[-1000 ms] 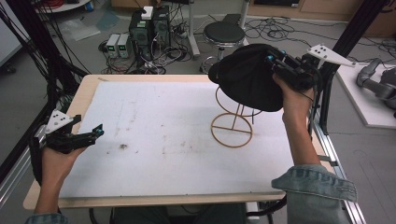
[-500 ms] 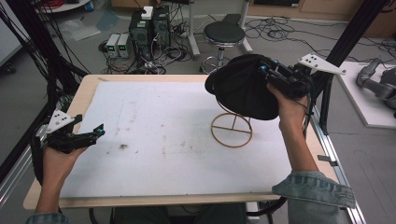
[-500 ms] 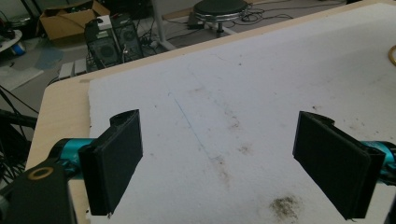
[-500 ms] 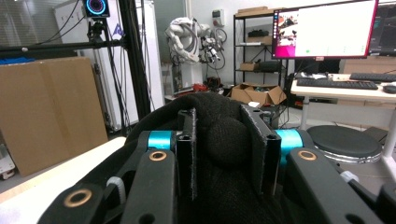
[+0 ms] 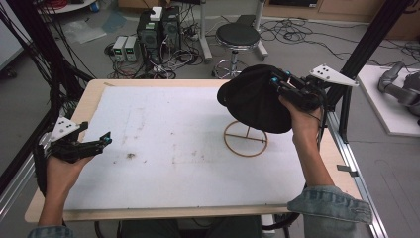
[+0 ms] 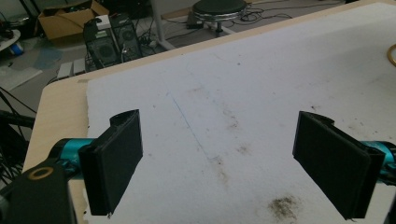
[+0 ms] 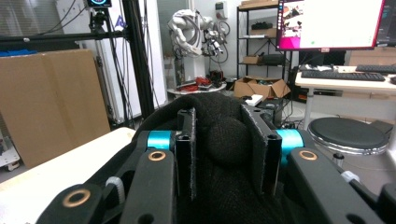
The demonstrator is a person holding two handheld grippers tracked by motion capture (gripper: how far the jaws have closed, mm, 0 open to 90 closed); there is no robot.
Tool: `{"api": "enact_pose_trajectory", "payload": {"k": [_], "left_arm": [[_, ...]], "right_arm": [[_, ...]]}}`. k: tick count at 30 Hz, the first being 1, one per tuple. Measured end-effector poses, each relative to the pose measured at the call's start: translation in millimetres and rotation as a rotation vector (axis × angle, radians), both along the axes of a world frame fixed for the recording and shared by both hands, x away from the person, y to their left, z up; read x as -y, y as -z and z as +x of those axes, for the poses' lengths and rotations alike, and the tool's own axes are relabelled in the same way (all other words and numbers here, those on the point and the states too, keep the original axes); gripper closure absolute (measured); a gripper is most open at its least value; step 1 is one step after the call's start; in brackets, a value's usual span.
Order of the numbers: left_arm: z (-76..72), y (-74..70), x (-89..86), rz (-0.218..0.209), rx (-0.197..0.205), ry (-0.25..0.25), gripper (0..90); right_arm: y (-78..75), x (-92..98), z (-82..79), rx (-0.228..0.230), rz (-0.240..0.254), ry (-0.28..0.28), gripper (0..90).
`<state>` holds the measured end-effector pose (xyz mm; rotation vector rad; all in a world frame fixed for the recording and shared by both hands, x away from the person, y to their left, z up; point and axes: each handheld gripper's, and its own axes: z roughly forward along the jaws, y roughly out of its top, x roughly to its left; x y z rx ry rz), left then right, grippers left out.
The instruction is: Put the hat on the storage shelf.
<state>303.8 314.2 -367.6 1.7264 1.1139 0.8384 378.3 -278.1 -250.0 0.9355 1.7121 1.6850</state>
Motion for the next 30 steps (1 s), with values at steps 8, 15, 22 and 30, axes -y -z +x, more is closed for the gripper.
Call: {"api": "enact_pose_trajectory", "payload": {"k": [8,15,22,30], "left_arm": [[0.4,0.4,-0.4,0.0,-0.002,0.0,16.3],[0.1,-0.1,0.1,0.001,0.0,0.003,16.3],[0.2,-0.4,0.3,-0.001,0.002,0.005,16.3],[0.5,-0.4,0.7,0.0,0.0,0.005,16.3]], "right_arm": [[9.5,-2.6,0.9,-0.006,-0.002,0.001,67.5],[11.1,-4.9,0.0,-0.004,-0.012,-0.001,66.4],[19.3,-3.0,0.2,-0.017,0.016,-0.011,62.7],[24.1,-2.3,0.9,-0.026,0.03,-0.014,60.3]]}}
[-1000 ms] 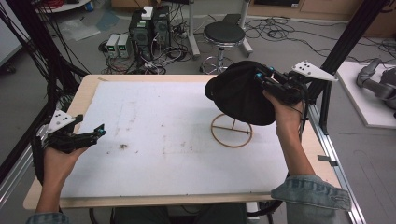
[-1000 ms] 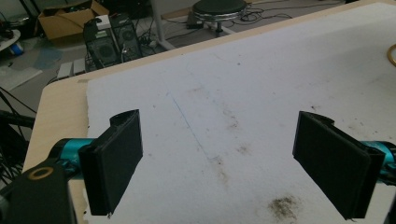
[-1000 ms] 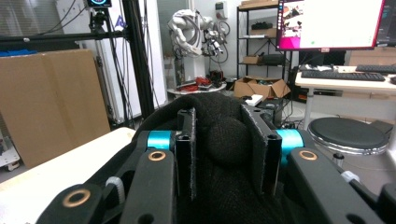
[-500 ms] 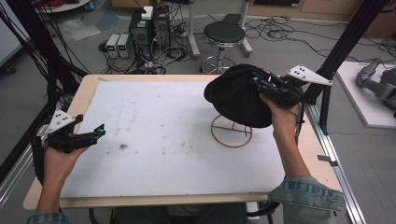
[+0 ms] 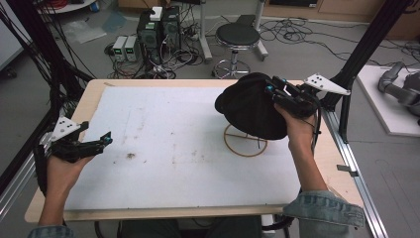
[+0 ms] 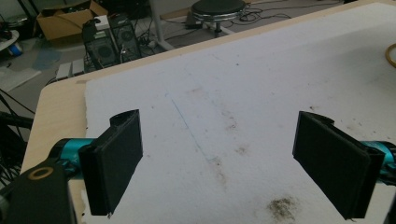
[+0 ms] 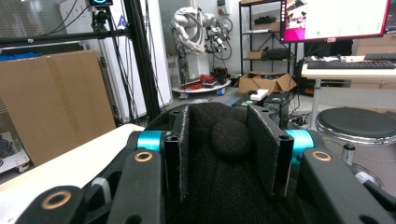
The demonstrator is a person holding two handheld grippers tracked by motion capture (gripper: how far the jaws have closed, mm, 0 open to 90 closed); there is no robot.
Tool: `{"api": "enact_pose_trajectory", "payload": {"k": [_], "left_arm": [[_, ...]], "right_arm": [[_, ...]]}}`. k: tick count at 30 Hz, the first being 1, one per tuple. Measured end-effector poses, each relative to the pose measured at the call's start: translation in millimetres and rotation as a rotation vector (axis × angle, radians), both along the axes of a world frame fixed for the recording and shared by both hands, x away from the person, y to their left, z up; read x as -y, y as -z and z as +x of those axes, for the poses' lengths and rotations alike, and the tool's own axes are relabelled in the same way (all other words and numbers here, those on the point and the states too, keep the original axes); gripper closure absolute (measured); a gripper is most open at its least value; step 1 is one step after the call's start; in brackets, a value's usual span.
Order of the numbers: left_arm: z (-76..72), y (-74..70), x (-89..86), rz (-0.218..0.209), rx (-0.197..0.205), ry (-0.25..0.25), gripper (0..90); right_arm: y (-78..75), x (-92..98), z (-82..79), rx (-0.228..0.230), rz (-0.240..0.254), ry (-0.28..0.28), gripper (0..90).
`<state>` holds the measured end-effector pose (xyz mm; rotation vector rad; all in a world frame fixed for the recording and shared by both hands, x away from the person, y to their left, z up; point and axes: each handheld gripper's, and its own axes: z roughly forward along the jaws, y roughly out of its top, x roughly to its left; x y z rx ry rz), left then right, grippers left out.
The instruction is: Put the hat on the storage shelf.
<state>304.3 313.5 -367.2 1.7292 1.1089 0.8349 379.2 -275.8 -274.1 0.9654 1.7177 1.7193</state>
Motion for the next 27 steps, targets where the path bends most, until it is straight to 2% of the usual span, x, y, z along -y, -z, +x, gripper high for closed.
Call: {"api": "enact_pose_trajectory", "payload": {"k": [9,17,23,27], "left_arm": [[0.2,0.0,-0.1,-0.001,0.001,-0.001,16.3],[2.1,-0.7,-0.2,-0.005,0.003,0.001,16.3],[6.8,-2.9,4.2,-0.01,0.009,0.018,16.3],[11.9,-3.5,8.7,-0.021,0.013,0.032,16.2]], "right_arm": [[0.7,0.3,-0.4,-0.005,0.006,0.006,53.1],[-1.7,2.1,-4.2,0.026,0.016,0.031,48.5],[-1.4,8.0,-7.8,0.01,0.038,0.075,40.9],[-1.1,14.4,-15.4,0.026,0.055,0.109,36.2]]}}
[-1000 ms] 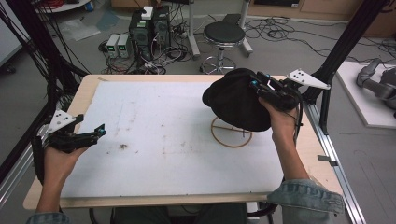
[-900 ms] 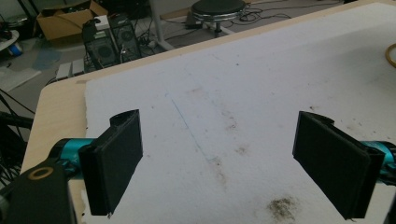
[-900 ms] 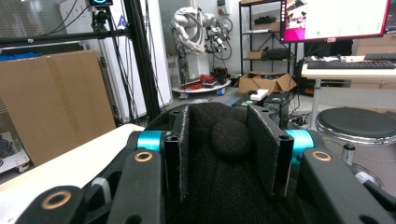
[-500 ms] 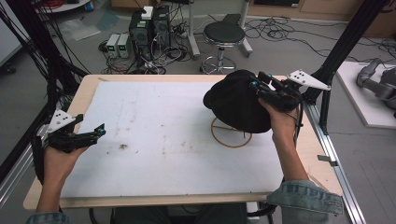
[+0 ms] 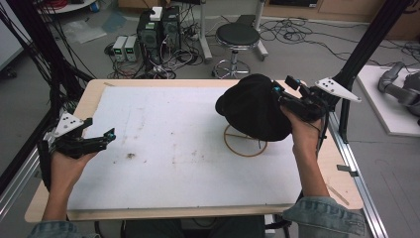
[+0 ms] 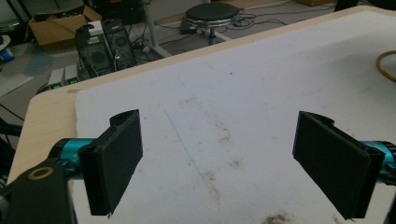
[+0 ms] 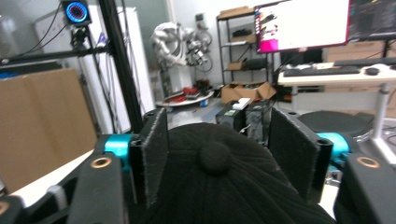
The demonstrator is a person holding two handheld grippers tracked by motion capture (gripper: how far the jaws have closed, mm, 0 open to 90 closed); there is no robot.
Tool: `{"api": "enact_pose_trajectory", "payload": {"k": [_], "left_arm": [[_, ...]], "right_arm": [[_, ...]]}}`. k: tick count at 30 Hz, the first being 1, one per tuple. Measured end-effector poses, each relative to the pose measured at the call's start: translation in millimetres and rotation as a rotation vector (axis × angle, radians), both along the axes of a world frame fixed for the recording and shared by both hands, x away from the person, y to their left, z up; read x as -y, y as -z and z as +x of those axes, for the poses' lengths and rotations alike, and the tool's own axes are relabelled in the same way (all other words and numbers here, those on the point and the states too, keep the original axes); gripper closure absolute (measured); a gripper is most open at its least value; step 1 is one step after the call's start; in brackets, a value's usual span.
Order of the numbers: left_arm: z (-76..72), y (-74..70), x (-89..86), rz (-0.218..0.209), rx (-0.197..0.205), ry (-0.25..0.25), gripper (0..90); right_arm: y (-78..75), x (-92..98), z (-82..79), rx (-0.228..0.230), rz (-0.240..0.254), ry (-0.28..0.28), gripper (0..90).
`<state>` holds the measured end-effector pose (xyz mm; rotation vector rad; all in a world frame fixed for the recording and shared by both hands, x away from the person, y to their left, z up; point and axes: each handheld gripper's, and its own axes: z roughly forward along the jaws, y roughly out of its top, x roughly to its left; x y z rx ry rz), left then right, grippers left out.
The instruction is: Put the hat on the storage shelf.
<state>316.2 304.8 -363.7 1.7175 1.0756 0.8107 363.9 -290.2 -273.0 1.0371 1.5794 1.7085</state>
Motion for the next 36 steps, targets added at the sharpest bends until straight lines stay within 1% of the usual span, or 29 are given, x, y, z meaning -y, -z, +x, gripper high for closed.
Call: {"api": "enact_pose_trajectory", "payload": {"k": [2,3,6,9,12,15,17,18,20,21,22,24,25,27,31,32,34,36], "left_arm": [[3.3,0.5,2.6,-0.004,-0.003,0.006,16.3],[5.1,0.8,3.9,-0.004,-0.003,0.01,16.2],[10.1,0.0,8.4,-0.003,0.0,0.021,16.3],[14.5,-1.9,13.4,0.011,0.006,0.028,16.2],[18.5,-3.2,17.2,-0.003,0.014,0.036,16.2],[21.9,-3.4,19.1,-0.002,0.011,0.041,16.2],[22.9,-4.0,19.8,-0.005,0.016,0.043,16.2],[23.0,-4.2,19.9,-0.008,0.018,0.043,16.2],[23.0,-4.8,19.2,-0.014,0.021,0.042,16.2],[22.8,-4.9,18.7,-0.016,0.021,0.038,16.2],[22.7,-5.2,18.1,-0.014,0.021,0.039,16.2],[22.4,-5.5,17.8,-0.022,0.025,0.036,16.3],[22.1,-5.8,17.6,-0.024,0.026,0.034,16.2],[21.9,-6.1,17.4,-0.029,0.029,0.034,16.3],[22.7,-5.9,17.6,-0.032,0.032,0.031,16.2],[23.3,-5.5,18.0,-0.03,0.033,0.029,16.2],[24.6,-4.7,18.7,-0.029,0.032,0.029,16.2],[25.5,-3.9,19.8,-0.03,0.031,0.03,16.2]], "right_arm": [[1.0,3.4,-4.2,-0.005,0.005,0.02,32.6],[2.3,5.8,-7.4,-0.01,0.009,0.035,31.7],[6.8,13.3,-16.8,-0.012,0.023,0.058,29.5],[12.7,20.8,-27.6,-0.012,-0.003,0.103,28.1],[19.4,26.4,-37.0,-0.017,-0.011,0.13,24.6],[27.5,31.2,-46.0,-0.035,-0.022,0.157,22.2],[30.0,33.7,-49.6,-0.046,-0.048,0.171,21.5],[31.6,34.4,-52.8,-0.042,-0.057,0.186,21.0],[35.1,37.1,-58.3,-0.031,-0.063,0.187,20.8],[38.2,39.0,-61.8,-0.029,-0.065,0.199,20.2],[41.2,40.8,-64.0,-0.038,-0.061,0.194,20.0],[46.8,43.7,-67.1,-0.077,-0.044,0.17,19.2],[49.7,43.9,-69.1,-0.088,-0.052,0.17,19.1],[56.0,43.9,-72.8,-0.096,-0.081,0.165,19.1],[67.1,45.3,-77.6,-0.128,-0.108,0.151,18.9],[69.3,45.9,-78.6,-0.142,-0.111,0.149,18.8],[72.0,48.4,-79.9,-0.149,-0.13,0.15,18.4],[72.6,50.6,-80.7,-0.146,-0.136,0.144,18.0]]}}
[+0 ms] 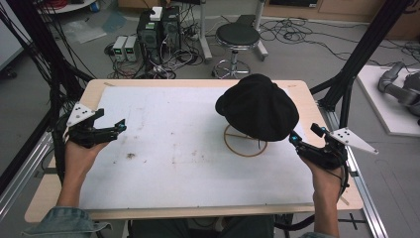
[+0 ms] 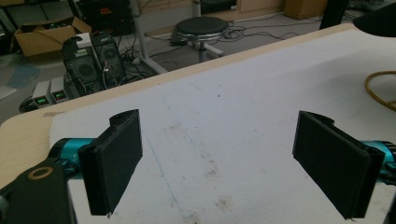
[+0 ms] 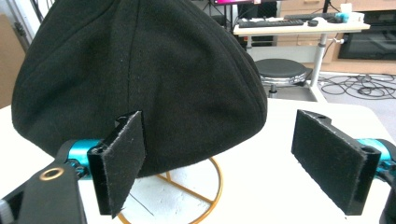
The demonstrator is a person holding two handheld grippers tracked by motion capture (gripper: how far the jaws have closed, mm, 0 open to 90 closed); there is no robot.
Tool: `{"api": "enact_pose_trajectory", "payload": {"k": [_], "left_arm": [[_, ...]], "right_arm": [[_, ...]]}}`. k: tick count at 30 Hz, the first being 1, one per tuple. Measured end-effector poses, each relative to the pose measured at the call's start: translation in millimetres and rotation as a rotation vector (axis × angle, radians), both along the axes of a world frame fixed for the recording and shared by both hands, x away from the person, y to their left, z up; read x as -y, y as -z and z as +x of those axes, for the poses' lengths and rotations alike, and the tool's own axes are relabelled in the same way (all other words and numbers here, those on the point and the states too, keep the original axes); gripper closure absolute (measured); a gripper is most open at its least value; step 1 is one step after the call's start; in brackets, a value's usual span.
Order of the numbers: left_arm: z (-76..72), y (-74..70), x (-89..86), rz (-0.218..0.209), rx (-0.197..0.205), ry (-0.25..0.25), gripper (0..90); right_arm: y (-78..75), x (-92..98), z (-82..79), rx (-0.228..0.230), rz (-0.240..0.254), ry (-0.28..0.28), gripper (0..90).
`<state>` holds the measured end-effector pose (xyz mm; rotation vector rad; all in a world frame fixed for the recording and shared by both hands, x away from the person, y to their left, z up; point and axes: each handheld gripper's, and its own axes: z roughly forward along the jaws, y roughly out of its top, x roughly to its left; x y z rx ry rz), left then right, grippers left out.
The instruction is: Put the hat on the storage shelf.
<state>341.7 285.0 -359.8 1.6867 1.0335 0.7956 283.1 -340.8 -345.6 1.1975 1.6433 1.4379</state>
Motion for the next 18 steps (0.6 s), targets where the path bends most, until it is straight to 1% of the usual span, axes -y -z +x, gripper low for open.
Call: {"api": "enact_pose_trajectory", "payload": {"k": [3,4,5,8,13,18], "left_arm": [[0.5,0.4,0.4,0.0,-0.002,0.001,16.2],[0.4,0.2,0.2,-0.002,-0.001,0.0,16.2],[0.3,-0.2,-0.4,-0.002,-0.001,0.0,16.2],[0.1,-0.8,-0.9,-0.008,0.003,-0.004,16.1],[0.9,-0.3,-1.0,-0.008,-0.002,-0.007,16.1],[0.6,-0.3,-1.0,-0.007,-0.005,-0.007,16.1]], "right_arm": [[0.5,2.7,-0.8,-0.011,-0.006,-0.003,17.0],[1.1,3.5,-0.6,-0.018,-0.014,-0.007,16.8],[2.2,4.0,-0.2,-0.038,-0.02,-0.015,16.8],[4.4,4.8,0.5,-0.053,-0.048,-0.034,16.8],[3.4,6.5,0.2,-0.06,-0.03,-0.042,16.6],[3.7,8.0,1.6,-0.064,-0.032,-0.045,16.6]]}}
